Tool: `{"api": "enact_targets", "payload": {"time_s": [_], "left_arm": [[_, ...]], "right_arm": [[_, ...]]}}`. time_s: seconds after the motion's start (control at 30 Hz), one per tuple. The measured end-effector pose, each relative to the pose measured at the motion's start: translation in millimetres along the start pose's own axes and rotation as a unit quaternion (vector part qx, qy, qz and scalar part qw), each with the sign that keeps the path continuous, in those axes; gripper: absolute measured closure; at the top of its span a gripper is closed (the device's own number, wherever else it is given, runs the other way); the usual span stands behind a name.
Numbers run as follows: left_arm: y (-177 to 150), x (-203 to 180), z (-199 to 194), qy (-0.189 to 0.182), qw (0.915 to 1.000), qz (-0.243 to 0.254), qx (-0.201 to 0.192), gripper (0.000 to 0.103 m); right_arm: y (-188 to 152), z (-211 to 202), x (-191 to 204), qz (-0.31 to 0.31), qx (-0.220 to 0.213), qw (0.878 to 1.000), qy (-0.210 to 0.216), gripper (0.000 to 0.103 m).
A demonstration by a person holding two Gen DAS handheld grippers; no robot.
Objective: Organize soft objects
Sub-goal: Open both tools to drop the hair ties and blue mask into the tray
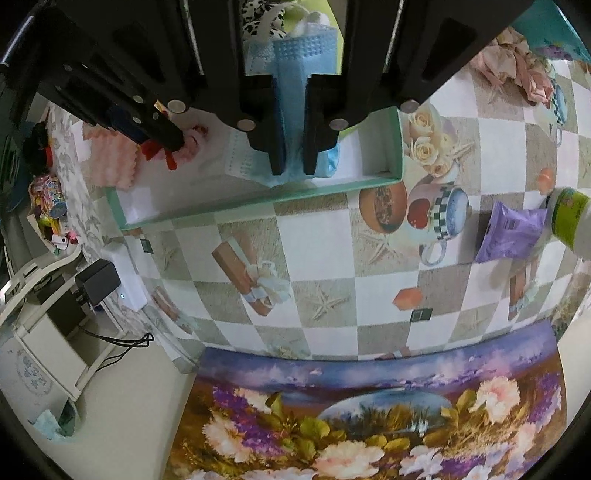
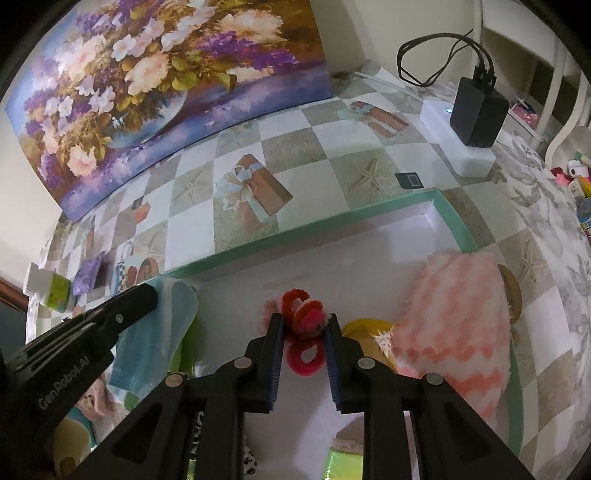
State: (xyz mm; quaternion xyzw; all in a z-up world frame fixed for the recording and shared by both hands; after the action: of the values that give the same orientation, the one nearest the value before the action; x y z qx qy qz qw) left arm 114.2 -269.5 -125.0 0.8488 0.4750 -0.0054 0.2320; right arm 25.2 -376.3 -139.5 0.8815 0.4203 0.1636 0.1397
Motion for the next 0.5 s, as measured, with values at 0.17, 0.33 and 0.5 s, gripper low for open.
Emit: {"api": "enact_targets", "payload": {"time_s": [0.17, 0.33, 0.5], "left_arm": [[0, 2, -4, -0.001, 1.0000, -0.006, 0.005, 0.065], [2, 3, -13, -0.005, 0.9999, -0.012, 0.007, 0.049], [6, 10, -26, 0.009, 0.9998, -0.017, 0.005, 0.036]], "right_arm": [[-2, 2, 0, -0.004, 0.008, 1.000, -0.005, 0.077], [-4, 0, 1, -0.007, 0.012, 1.000, -0.011, 0.066], [-4, -6, 1, -0.009, 0.010, 1.000, -0.014, 0.062]]}}
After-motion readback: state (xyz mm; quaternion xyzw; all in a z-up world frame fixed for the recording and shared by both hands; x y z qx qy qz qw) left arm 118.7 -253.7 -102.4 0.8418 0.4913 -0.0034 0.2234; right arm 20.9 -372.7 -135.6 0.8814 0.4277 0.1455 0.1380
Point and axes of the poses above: each gripper's, at about its wrist camera, not at the fingertips, and z roughly the way its jaws point, x to its left, y to its top, the point moved 7 cm from there along z, roughly the way its jaws point
